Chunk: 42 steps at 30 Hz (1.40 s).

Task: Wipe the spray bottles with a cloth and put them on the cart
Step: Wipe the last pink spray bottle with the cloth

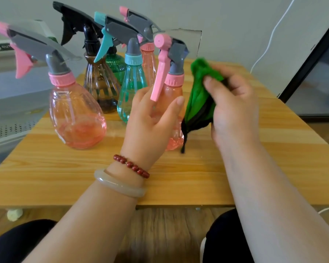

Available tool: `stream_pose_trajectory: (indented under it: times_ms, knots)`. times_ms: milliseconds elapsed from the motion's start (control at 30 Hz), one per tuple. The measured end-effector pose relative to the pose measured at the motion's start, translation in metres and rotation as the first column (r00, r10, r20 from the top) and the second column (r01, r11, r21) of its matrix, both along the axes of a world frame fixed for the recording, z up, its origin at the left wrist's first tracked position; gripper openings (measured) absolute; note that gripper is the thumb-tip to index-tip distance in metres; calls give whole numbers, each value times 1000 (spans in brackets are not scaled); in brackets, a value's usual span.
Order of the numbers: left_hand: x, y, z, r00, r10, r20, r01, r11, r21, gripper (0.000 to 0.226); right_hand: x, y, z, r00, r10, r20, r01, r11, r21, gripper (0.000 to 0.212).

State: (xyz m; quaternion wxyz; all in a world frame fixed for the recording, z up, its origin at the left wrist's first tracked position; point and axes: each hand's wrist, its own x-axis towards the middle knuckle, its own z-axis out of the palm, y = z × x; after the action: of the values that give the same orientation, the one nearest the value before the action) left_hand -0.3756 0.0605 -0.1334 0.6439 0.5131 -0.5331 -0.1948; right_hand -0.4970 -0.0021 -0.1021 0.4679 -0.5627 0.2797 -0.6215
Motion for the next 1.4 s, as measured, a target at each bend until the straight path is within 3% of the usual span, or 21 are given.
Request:
stream_pose_trajectory:
  times_ms: [33, 100, 367, 433, 567, 700, 833, 900, 1000, 1067, 1167, 1267, 1333, 1400]
  knots:
    - [-1, -1, 0, 1000, 6, -2, -6, 1000, -2, 30, 2, 1, 2, 998, 10, 69, -9, 1000, -16, 30]
    - [-1, -1, -1, 999, -1, -43, 0, 1000, -5, 43, 9, 4, 0, 999, 30, 44, -28, 998, -57, 24]
    - [7, 2, 1, 992, 29, -122, -30, 1000, -6, 25, 3, 1, -10, 920, 0, -391, -36, 996, -85, 37]
    - [8, 1, 1, 993, 54, -103, -54, 999, 4, 27, 2, 3, -6, 939, -18, -342, -13, 996, -87, 34]
    - [5, 0, 2, 993, 11, -113, -8, 1000, 28, 31, 11, 6, -7, 997, -19, -78, 11, 995, -103, 28]
    - [6, 2, 2, 991, -14, -135, 16, 1000, 16, 31, 13, 4, -15, 950, -100, -295, 58, 987, -147, 33]
    - [5, 3, -2, 992, 8, -128, -5, 1000, 24, 24, 2, -5, -16, 852, -35, -523, 38, 999, -4, 39]
    - [6, 2, -2, 992, -10, -129, 17, 999, 52, 30, 1, -4, -12, 904, -63, -424, 65, 998, -10, 36]
    - [5, -3, -5, 1000, 17, 14, -18, 998, 66, 48, 8, 1, -8, 985, -54, -164, 48, 998, -38, 27]
    - [6, -4, -5, 994, 70, 79, -75, 995, 60, 42, 13, 6, -11, 981, -47, -187, 35, 997, -69, 24]
    - [10, -2, -4, 989, 96, 111, -102, 993, 55, 38, 12, 6, -15, 930, -93, -355, 60, 993, -105, 32]
    - [10, 1, -3, 996, 61, 63, -65, 996, 65, 33, 6, 4, -13, 872, -84, -482, 58, 996, -69, 39]
    - [9, 2, -1, 999, 36, -9, -35, 997, 68, 26, 5, 5, -11, 877, -82, -474, 63, 996, -57, 36]
    - [6, 3, -1, 999, 13, -31, -11, 997, 71, 24, 6, 6, -9, 925, -83, -371, 67, 996, -54, 33]
